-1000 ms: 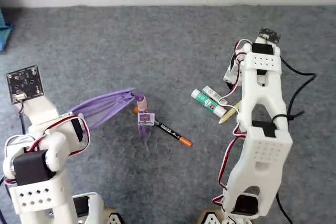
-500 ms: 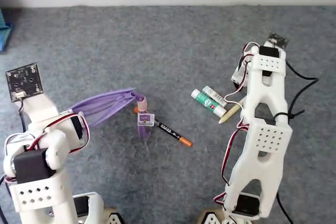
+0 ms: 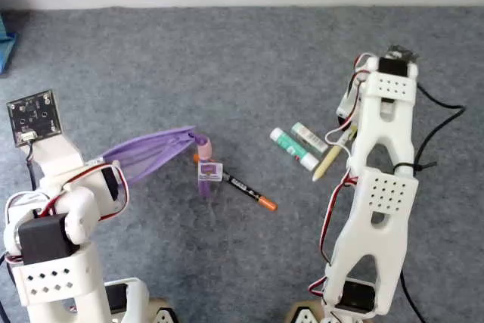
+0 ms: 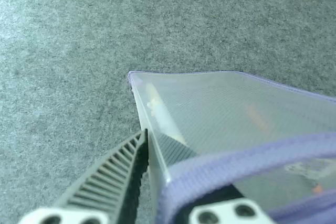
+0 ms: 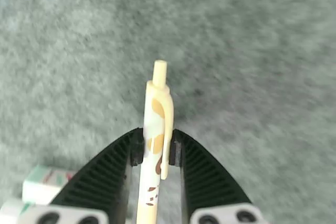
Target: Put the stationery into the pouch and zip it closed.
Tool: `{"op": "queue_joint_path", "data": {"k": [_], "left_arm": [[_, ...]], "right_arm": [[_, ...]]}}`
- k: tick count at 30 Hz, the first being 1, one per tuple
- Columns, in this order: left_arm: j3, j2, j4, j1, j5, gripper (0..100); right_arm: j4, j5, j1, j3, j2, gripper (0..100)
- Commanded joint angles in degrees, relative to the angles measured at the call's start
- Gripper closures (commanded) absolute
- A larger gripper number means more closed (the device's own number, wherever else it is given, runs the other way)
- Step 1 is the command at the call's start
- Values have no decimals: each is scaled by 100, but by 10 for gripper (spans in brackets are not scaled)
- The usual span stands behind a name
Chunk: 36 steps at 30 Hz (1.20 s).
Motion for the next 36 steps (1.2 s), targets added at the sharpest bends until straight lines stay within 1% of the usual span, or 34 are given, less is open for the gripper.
{"op": "queue_joint_path", "data": {"k": [1, 4, 8, 16, 19, 23, 27, 32, 36], "left_arm": [[-13, 62, -176, 44, 62, 988], [-13, 62, -176, 44, 62, 988], [-13, 62, -176, 44, 62, 988], [-31, 62, -193, 44, 70, 988], [-48, 26, -193, 44, 70, 988], [-48, 18, -193, 44, 70, 988], [-48, 53, -193, 44, 70, 988], [-48, 53, -193, 44, 70, 988], [-48, 53, -202, 44, 70, 988]], "right_arm": [[787, 220, -136, -1073, -110, 991], [778, 475, -127, -1301, -321, 991], [778, 853, -330, -756, -1051, 991], [769, 949, -743, 1793, -3635, 991], [760, 949, -1015, 2620, -4646, 991], [752, 923, -1789, 3367, -6044, 991], [725, 905, -2826, 3640, -7196, 991], [699, 870, -4040, 3640, -7987, 991], [119, 396, -4716, 3640, -8365, 991]]}}
